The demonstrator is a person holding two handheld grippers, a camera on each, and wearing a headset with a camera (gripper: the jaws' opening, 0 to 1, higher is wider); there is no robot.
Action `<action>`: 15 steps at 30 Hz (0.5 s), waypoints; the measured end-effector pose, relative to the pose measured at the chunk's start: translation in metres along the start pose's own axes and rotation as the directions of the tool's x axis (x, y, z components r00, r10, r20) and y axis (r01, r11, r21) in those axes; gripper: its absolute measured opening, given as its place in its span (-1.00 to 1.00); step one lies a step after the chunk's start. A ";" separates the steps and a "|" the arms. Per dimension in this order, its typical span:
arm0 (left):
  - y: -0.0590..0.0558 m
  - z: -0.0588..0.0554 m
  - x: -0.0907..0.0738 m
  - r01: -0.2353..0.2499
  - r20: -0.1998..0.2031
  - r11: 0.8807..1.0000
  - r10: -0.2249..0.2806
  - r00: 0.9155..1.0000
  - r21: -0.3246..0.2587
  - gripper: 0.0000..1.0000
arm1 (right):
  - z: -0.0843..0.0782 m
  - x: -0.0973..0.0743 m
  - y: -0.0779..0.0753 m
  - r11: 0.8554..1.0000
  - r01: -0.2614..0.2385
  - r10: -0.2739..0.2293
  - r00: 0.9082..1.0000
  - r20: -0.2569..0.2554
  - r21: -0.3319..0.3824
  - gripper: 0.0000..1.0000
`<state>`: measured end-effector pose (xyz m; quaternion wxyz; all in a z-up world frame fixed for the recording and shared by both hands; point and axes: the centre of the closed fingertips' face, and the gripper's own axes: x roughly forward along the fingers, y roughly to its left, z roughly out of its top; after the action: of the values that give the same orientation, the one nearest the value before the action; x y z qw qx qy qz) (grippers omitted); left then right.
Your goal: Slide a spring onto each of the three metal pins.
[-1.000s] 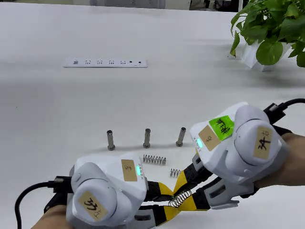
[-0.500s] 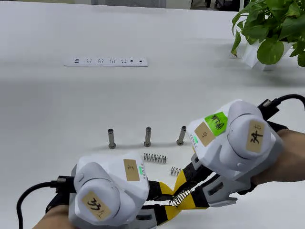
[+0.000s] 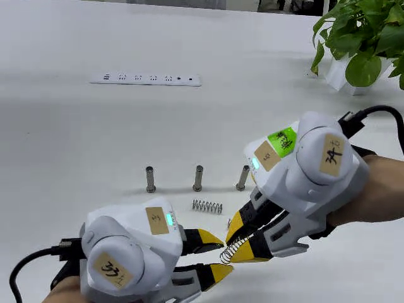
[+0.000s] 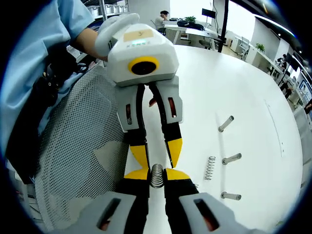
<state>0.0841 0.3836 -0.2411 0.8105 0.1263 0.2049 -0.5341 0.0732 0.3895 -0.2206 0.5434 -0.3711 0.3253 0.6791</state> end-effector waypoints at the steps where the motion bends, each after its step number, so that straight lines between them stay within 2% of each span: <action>1: 0.005 -0.003 -0.004 -0.024 0.003 1.000 0.024 1.000 -0.019 -0.47 | 0.000 -0.001 -0.002 1.000 0.003 -0.003 1.000 -0.004 -0.004 -0.76; 5: 0.024 -0.009 -0.017 -0.113 0.021 0.991 0.115 0.993 -0.076 -0.31 | 0.001 -0.002 -0.008 1.000 0.002 -0.002 1.000 -0.017 -0.011 -0.76; 9: 0.041 -0.018 -0.032 -0.198 0.029 0.971 0.203 0.979 -0.131 -0.13 | -0.001 0.001 -0.016 1.000 -0.003 0.002 0.999 -0.042 -0.030 -0.76; 11: 0.047 -0.023 -0.038 -0.233 0.026 0.959 0.240 0.970 -0.164 -0.01 | 0.000 0.002 -0.019 0.999 -0.008 0.006 0.999 -0.051 -0.038 -0.76; 15: 0.053 -0.029 -0.048 -0.272 0.026 0.946 0.281 0.959 -0.178 0.19 | 0.004 0.004 -0.027 0.998 -0.013 0.010 0.998 -0.063 -0.059 -0.76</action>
<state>0.1105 0.4556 -0.2448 0.8901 0.0692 0.2101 -0.3985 0.0981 0.4001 -0.2235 0.5178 -0.4062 0.3242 0.6796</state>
